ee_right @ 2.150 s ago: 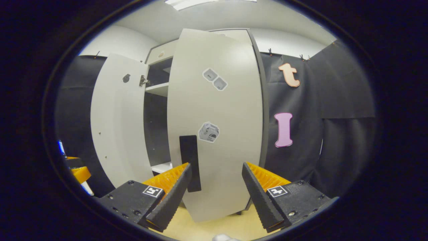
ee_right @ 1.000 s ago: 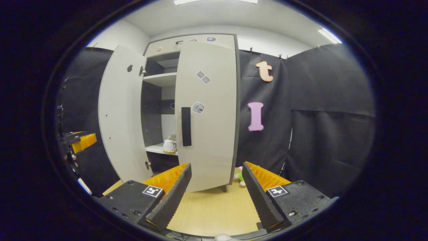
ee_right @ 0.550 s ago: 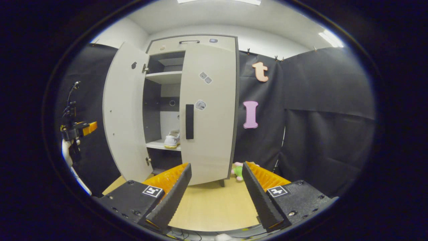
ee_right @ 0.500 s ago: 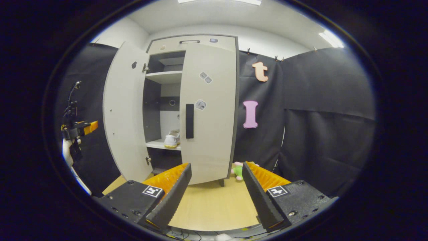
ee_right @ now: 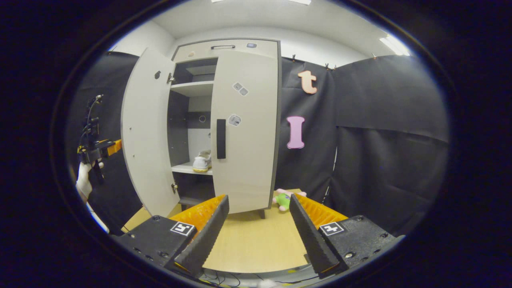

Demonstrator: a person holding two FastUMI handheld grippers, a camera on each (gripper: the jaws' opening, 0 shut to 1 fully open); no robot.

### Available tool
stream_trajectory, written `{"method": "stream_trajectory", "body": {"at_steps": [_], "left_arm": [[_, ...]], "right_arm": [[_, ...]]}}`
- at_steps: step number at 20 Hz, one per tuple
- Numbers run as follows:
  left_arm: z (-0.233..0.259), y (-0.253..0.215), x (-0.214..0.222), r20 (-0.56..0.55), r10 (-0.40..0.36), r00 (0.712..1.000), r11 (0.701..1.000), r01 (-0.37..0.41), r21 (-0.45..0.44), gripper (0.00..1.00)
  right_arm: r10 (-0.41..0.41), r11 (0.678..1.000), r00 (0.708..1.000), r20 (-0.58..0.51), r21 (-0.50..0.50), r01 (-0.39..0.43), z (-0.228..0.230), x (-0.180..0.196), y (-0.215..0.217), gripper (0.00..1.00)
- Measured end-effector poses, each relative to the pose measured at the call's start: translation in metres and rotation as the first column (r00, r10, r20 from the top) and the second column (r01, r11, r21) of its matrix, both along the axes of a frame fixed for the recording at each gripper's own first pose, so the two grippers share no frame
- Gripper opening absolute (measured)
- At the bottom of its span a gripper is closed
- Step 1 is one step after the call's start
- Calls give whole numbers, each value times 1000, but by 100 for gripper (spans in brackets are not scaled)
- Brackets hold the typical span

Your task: Grab one shoe with the right hand and put it into the shoe cabinet, grab the other shoe with the left hand and put it into the shoe cabinet; then close the right door with the right hand and the left door with the left hand.

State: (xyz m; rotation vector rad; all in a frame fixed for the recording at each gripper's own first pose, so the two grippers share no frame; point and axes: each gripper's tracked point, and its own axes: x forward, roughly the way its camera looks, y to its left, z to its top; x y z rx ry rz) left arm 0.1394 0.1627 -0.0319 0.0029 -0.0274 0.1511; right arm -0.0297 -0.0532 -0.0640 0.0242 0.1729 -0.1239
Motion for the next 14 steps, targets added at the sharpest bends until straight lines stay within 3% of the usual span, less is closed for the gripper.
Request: {"method": "stream_trajectory", "body": {"at_steps": [4, 14], "left_arm": [[3, -13, -4, -1, 15, 1000, 1000, -15, 27, 88], [15, -138, 16, -12, -45, 999, 999, 45, -1, 89]], "right_arm": [[21, 1000, 1000, 2, 11, -21, -2, 2, -9, 99], [109, 994, 994, 5, 22, -109, -4, 24, -69, 97]]}}
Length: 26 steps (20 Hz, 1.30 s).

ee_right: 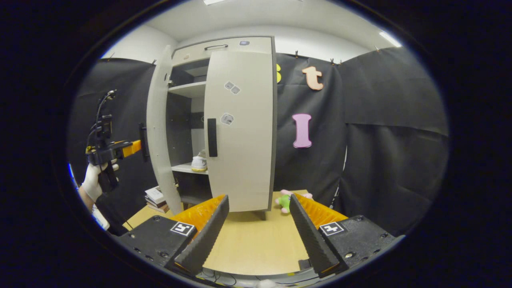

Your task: Grab one shoe with the right hand and put it into the shoe cabinet, grab the other shoe with the left hand and put it into the shoe cabinet; then close the right door with the right hand and the left door with the left hand.

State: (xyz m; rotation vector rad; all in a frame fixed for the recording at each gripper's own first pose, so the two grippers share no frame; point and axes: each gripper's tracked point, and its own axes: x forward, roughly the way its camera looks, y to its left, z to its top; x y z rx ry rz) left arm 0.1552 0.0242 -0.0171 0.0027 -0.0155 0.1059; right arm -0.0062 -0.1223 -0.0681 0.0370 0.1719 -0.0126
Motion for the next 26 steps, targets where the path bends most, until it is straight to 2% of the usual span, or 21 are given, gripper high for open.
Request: {"method": "stream_trajectory", "body": {"at_steps": [1, 2, 6, 9, 11, 12, 13, 14, 21, 22, 24, 25, 26], "left_arm": [[-1, -8, 7, -9, 12, 1000, 1000, -12, -2, 82], [2, -17, 12, -8, 17, 1000, 1000, -18, -6, 97], [-2, -45, 17, -29, 21, 999, 1000, -21, -3, 96], [-4, -49, 13, -44, 29, 999, 1000, -28, 10, 96], [-3, -48, 7, -43, 31, 999, 1000, -31, 5, 100], [-4, -49, 4, -42, 28, 999, 1000, -28, -2, 96], [-3, -52, 0, -42, 21, 999, 1000, -22, -9, 100], [-2, -50, -4, -43, 22, 999, 1000, -22, -14, 96], [4, -56, -36, -60, -26, 998, 999, 24, -32, 96], [6, -58, -40, -58, -38, 998, 999, 36, -40, 100], [11, -62, -51, -56, -55, 997, 998, 53, -47, 100], [14, -62, -57, -54, -59, 997, 997, 56, -47, 96], [16, -61, -63, -54, -63, 997, 997, 60, -48, 100]], "right_arm": [[8, 1000, 1000, -1, 0, -8, 0, 2, -5, 97], [17, 1000, 1000, -2, -2, -17, 0, 4, -11, 98], [40, 999, 999, 6, -2, -40, 2, 16, -29, 98], [59, 998, 998, 12, 5, -59, 5, 22, -31, 98], [73, 997, 997, 16, 3, -73, 6, 24, -28, 98], [79, 997, 997, 19, 1, -79, 7, 25, -25, 99], [85, 996, 996, 22, 0, -85, 9, 25, -23, 99], [90, 996, 996, 23, 0, -90, 10, 25, -19, 98], [115, 993, 992, 50, 10, -116, 22, 25, 12, 97], [118, 993, 992, 55, 10, -118, 24, 25, 16, 99], [119, 993, 991, 68, 16, -120, 30, 25, 25, 99], [119, 993, 990, 76, 18, -120, 33, 25, 29, 99], [119, 993, 989, 84, 15, -121, 37, 26, 32, 99]]}}
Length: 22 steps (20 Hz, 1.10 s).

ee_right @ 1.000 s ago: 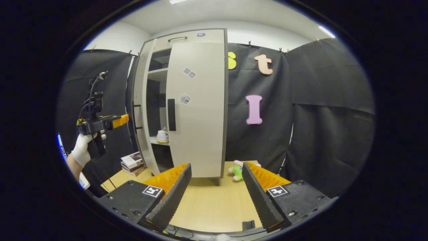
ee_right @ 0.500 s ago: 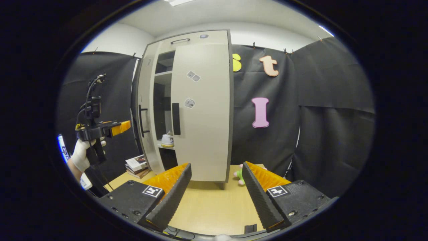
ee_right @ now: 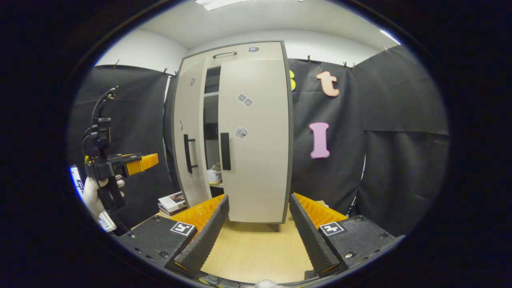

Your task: Grab one shoe with the right hand and put it into the shoe cabinet, grab the other shoe with the left hand and put it into the shoe cabinet; then close the right door with the right hand and the left door with the left hand.

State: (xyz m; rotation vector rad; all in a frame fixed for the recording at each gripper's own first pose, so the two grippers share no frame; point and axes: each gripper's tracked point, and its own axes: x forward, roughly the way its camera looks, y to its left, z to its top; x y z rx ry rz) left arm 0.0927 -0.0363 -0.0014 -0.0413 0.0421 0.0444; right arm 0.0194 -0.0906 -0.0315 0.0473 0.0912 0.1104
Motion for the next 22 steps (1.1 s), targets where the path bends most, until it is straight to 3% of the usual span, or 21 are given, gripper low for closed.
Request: {"method": "stream_trajectory", "body": {"at_steps": [7, 12, 22], "left_arm": [[17, 11, -48, 22, -2, 1000, 1000, 1, 11, 96], [3, 24, -80, 7, 21, 1000, 1000, -21, 23, 96], [-28, 19, -100, -38, 12, 999, 999, -11, 38, 96]], "right_arm": [[-14, 1000, 999, 50, -12, 15, 18, -2, 15, 98], [-34, 999, 998, 49, -5, 34, 15, -5, 16, 98], [-48, 999, 999, 17, 3, 48, -4, -12, 27, 98]]}}
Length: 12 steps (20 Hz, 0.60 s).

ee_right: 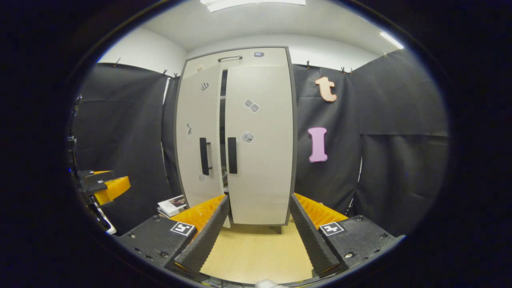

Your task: Grab one shoe with the right hand and put it into the shoe cabinet, grab the other shoe with the left hand and put it into the shoe cabinet; then close the right door with the right hand and the left door with the left hand.

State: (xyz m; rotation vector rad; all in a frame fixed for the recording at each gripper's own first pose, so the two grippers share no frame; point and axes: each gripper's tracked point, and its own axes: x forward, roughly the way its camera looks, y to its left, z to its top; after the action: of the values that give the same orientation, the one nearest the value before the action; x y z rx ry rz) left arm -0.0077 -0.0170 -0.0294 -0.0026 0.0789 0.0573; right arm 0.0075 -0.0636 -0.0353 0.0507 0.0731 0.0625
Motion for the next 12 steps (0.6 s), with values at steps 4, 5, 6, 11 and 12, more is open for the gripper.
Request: {"method": "stream_trajectory", "body": {"at_steps": [4, 5, 6, 11, 12], "left_arm": [[3, -3, 1, 7, -10, 1000, 1000, 10, -8, 100], [3, -2, 2, 10, -11, 1000, 1000, 12, -10, 100], [3, -1, 2, 6, -14, 1000, 1000, 15, -9, 96], [4, 1, 4, 12, -21, 1000, 1000, 21, -7, 96], [4, 1, 4, 12, -23, 1000, 1000, 23, -8, 96]], "right_arm": [[-10, 1000, 1000, -2, -6, 10, -1, 0, -1, 99], [-12, 1000, 1000, -4, -4, 12, -2, -1, 0, 99], [-12, 1000, 1000, -5, -3, 12, -2, 0, 0, 99], [-11, 1000, 1000, -5, -7, 11, -3, 1, 5, 98], [-12, 1000, 1000, -4, -8, 12, -2, 0, 6, 98]]}}
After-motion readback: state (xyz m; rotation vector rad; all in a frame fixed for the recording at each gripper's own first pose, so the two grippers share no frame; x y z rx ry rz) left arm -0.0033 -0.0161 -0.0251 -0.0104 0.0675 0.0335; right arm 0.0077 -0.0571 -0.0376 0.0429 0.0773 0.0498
